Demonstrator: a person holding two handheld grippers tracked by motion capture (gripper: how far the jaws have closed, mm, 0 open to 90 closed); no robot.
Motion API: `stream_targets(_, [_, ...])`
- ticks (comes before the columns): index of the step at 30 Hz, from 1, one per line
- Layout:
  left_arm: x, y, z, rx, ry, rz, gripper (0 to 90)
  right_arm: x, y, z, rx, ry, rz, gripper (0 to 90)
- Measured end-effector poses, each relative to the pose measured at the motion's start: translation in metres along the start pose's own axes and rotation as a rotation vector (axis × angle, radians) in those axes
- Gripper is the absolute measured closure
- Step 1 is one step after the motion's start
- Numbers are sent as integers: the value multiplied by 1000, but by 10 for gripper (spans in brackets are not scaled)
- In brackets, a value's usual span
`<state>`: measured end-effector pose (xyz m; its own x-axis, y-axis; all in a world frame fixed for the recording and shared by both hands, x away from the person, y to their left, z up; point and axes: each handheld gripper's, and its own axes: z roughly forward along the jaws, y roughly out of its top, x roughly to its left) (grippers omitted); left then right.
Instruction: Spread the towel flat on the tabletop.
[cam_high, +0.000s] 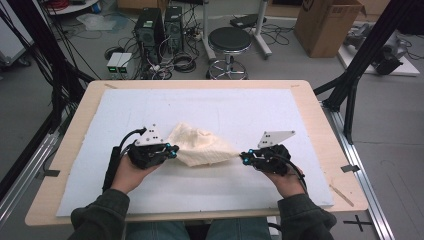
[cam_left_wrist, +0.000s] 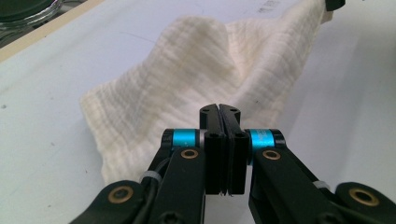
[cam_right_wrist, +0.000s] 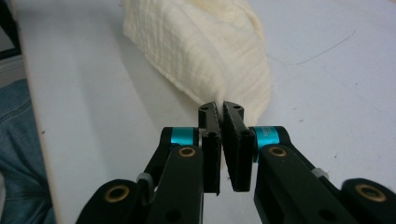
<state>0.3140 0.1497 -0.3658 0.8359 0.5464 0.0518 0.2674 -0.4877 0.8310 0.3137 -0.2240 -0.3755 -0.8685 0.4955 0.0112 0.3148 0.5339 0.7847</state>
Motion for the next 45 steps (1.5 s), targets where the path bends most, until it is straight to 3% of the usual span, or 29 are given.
stream_targets(5, [2,-4,20,82,-13,13,879,14,-7,-3,24,59,-30,858])
stream_targets(9, [7,-11,47,133,-4,9,877,19,-16,14,136,96,-79,846])
stream_targets(10, [8,-12,55,144,-3,3,877,18,-17,18,150,108,-73,826])
stream_targets(12, [12,-14,68,160,7,-6,876,13,-17,25,140,122,-57,733])
stream_targets(18, [27,-16,93,141,19,-69,877,6,3,40,52,172,-54,642])
stream_targets(20, [30,-16,97,139,19,-78,876,5,9,53,50,195,-64,621])
stream_targets(22, [32,-18,99,137,19,-82,875,6,12,70,85,200,-91,620])
stream_targets(26, [33,-16,95,131,8,-92,833,7,11,94,153,197,-110,629])
stream_targets(30, [32,-12,78,78,-22,-99,760,8,7,102,198,177,-121,691])
stream_targets(36, [29,-21,45,45,-45,-96,673,4,4,100,182,172,-92,839])
stream_targets(40, [20,-35,30,41,-64,-88,621,0,1,99,171,184,-63,872])
stream_targets(45, [17,-48,34,69,-18,-91,533,0,1,99,169,184,-58,874])
